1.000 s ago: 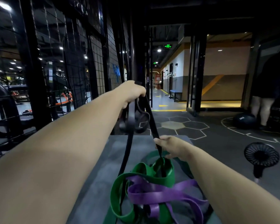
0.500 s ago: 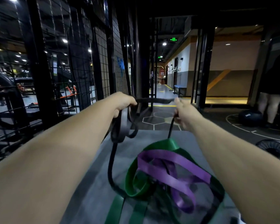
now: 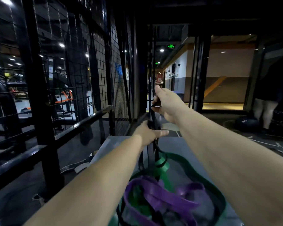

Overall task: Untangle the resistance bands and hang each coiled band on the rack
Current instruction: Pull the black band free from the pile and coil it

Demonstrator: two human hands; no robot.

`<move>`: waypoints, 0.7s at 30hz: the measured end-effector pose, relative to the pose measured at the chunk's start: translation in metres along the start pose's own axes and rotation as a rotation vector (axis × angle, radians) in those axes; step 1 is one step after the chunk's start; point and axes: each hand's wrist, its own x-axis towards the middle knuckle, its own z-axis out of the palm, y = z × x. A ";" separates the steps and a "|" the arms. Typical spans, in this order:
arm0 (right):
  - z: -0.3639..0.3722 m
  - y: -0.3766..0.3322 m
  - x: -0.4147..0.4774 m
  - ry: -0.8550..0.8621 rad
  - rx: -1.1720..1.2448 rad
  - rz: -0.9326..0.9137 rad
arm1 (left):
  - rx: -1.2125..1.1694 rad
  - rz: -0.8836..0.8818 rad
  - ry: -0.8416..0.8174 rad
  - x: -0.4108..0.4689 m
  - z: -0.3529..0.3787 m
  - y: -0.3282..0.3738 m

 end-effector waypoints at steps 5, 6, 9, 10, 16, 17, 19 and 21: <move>-0.007 0.002 -0.006 -0.021 0.135 0.004 | 0.109 -0.009 0.067 -0.013 0.004 -0.011; -0.009 0.003 -0.009 -0.023 0.098 0.002 | 0.124 -0.013 0.059 -0.014 0.003 -0.011; -0.023 0.014 -0.011 0.066 -0.300 0.091 | 0.027 -0.120 -0.002 -0.018 0.000 -0.008; -0.030 0.021 -0.012 0.088 -0.557 0.172 | -0.083 -0.180 -0.010 -0.018 -0.003 -0.007; -0.053 0.109 -0.050 -0.102 -0.718 0.858 | -0.451 -0.411 0.078 -0.007 -0.028 0.008; -0.050 0.124 -0.057 -0.180 -0.692 0.891 | -0.454 -0.432 0.078 -0.006 -0.031 0.010; -0.035 0.150 -0.073 -0.299 -0.624 0.912 | -0.449 -0.456 0.067 -0.006 -0.032 0.013; -0.019 0.168 -0.087 -0.290 -0.535 0.839 | -0.437 -0.465 0.076 -0.007 -0.033 0.011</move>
